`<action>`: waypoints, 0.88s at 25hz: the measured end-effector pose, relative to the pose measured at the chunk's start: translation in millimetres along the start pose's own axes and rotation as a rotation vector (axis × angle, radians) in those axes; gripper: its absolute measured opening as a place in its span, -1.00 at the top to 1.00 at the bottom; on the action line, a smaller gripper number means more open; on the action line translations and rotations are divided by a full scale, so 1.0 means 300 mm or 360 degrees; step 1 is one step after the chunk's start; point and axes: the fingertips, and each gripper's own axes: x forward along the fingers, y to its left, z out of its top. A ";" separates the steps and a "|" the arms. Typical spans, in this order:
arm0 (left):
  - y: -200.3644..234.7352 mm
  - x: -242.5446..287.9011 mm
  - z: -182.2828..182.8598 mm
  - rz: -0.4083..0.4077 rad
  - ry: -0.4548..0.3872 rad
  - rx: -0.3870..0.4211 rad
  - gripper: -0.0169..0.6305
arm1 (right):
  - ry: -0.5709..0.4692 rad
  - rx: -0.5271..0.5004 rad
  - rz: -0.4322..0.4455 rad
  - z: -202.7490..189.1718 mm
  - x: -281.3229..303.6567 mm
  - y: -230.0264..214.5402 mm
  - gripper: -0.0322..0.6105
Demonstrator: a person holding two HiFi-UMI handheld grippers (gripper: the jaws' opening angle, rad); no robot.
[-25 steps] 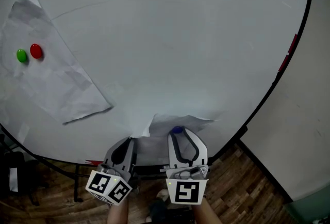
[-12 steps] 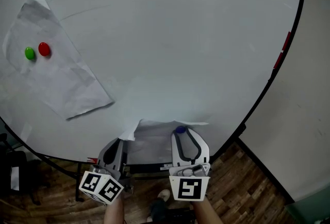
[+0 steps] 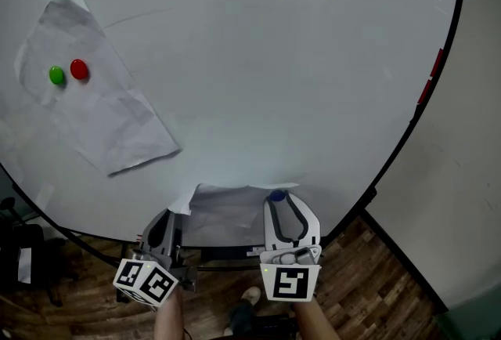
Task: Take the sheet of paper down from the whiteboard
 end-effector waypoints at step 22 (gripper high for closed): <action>0.124 -0.100 0.112 0.0143 -0.0136 -0.0060 0.88 | -0.0035 0.0042 -0.0065 0.016 -0.017 -0.015 0.47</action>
